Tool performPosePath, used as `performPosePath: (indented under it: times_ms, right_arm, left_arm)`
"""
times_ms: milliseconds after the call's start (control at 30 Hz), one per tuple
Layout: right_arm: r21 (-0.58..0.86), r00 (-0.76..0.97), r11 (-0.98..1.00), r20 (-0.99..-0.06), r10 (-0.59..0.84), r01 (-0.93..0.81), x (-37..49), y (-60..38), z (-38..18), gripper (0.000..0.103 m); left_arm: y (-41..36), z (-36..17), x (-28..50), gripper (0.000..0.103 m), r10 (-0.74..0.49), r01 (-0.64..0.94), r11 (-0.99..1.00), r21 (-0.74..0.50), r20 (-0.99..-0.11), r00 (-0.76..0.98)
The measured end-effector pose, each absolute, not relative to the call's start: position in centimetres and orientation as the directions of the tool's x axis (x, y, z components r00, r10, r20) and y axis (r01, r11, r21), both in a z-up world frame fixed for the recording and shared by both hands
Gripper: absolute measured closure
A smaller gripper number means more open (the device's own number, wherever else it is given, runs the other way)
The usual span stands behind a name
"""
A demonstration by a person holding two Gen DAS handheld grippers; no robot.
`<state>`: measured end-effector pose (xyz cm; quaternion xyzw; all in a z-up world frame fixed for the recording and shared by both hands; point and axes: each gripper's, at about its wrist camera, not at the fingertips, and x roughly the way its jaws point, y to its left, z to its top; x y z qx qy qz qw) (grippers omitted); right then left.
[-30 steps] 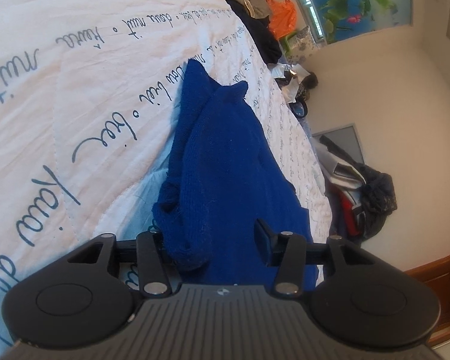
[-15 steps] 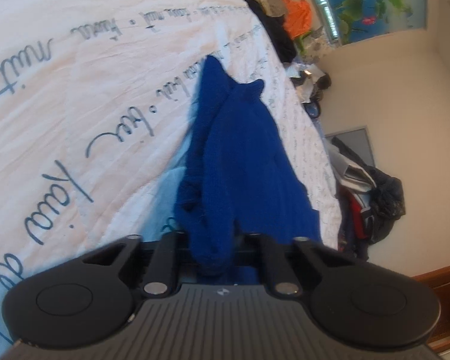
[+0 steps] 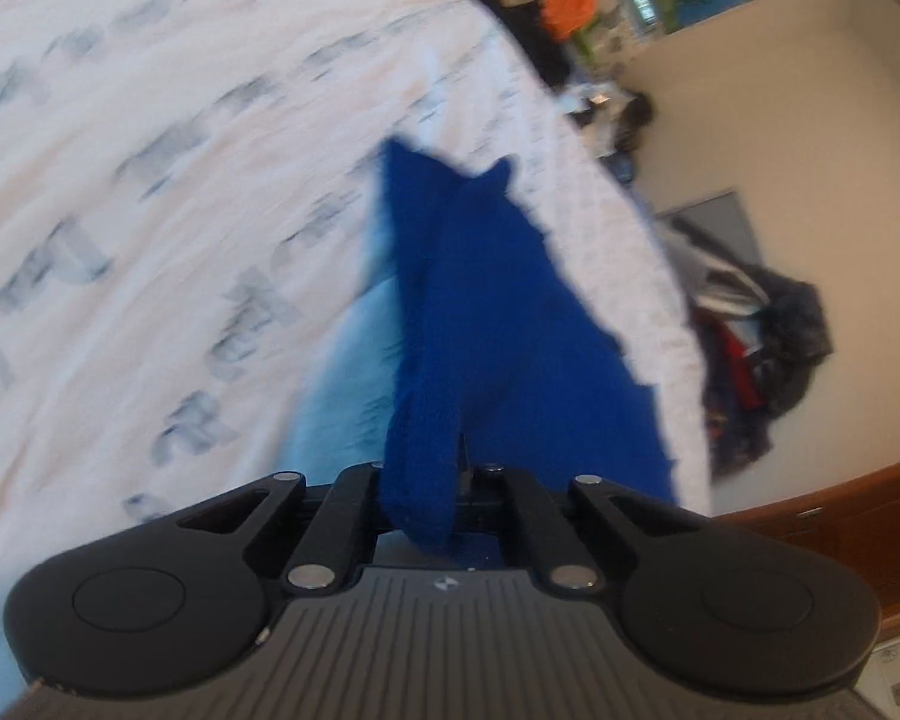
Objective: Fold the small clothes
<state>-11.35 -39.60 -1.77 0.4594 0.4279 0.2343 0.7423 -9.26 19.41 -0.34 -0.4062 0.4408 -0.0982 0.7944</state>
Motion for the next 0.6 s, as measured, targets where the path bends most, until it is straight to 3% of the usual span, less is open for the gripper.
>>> performPosePath:
  times_ms: [67,100,133,167,200,233,267,300,400,467,500,567,600]
  right_arm:
    - [0.839,0.524,0.528,-0.509,0.683,0.127,-11.5,-39.3,-2.9,0.09]
    - [0.827,0.531,0.538,-0.533,0.659,0.163,-11.5,-39.7,-3.0,0.09]
    - [0.824,0.551,0.541,-0.533,0.642,0.167,-11.3,-40.1,-2.6,0.087]
    - [0.808,0.583,0.569,-0.541,0.607,0.157,-11.2,-40.7,-1.7,0.081]
    - [0.776,0.622,0.616,-0.55,0.557,0.135,-10.8,-41.1,-0.3,0.071]
    - [0.741,0.659,0.663,-0.551,0.512,0.105,-10.3,-41.1,1.1,0.049]
    - [0.706,0.696,0.705,-0.54,0.473,0.068,-9.4,-41.0,2.6,0.02]
    - [0.673,0.723,0.739,-0.524,0.45,0.028,-8.3,-40.5,3.8,0.015]
    - [0.579,0.73,0.807,-0.502,0.464,-0.115,-3.2,-37.6,6.2,0.016]
    - [0.513,0.708,0.84,-0.527,0.47,-0.176,1.0,-35.2,6.1,0.02]
    - [0.46,0.693,0.869,-0.567,0.445,-0.182,2.9,-33.8,5.8,0.025]
    - [0.355,0.65,0.919,-0.659,0.378,-0.174,6.1,-31.8,4.2,0.047]
    - [0.321,0.624,0.93,-0.694,0.359,-0.178,7.4,-30.9,3.4,0.05]
  left_arm:
    - [19.7,-0.6,-9.7,0.091,-0.506,-0.2,0.653,-0.731,-0.617,0.602]
    - [19.7,0.2,-9.7,0.083,-0.486,-0.196,0.673,-0.713,-0.627,0.608]
    - [19.7,1.5,-9.7,0.054,-0.45,-0.183,0.711,-0.679,-0.639,0.624]
    - [19.7,3.0,-9.6,0.018,-0.407,-0.162,0.746,-0.646,-0.635,0.657]
    - [19.6,4.6,-9.7,0.005,-0.352,-0.14,0.776,-0.615,-0.607,0.713]
    - [19.3,6.1,-9.6,0.001,-0.287,-0.123,0.809,-0.574,-0.569,0.771]
    - [18.6,7.6,-8.8,0.001,-0.243,-0.097,0.847,-0.522,-0.543,0.804]
    - [17.8,8.6,-7.4,0.002,-0.217,-0.082,0.874,-0.48,-0.535,0.816]
    - [14.3,8.8,-1.7,0.022,-0.141,-0.07,0.94,-0.335,-0.568,0.811]
    - [11.9,7.2,2.6,0.05,-0.091,-0.072,0.969,-0.235,-0.618,0.781]
    - [10.9,6.3,4.9,0.053,-0.076,-0.07,0.979,-0.193,-0.655,0.752]
    - [9.4,4.1,8.3,0.053,-0.075,-0.053,0.986,-0.159,-0.699,0.712]
    - [9.0,3.1,9.5,0.053,-0.068,-0.054,0.988,-0.146,-0.718,0.693]
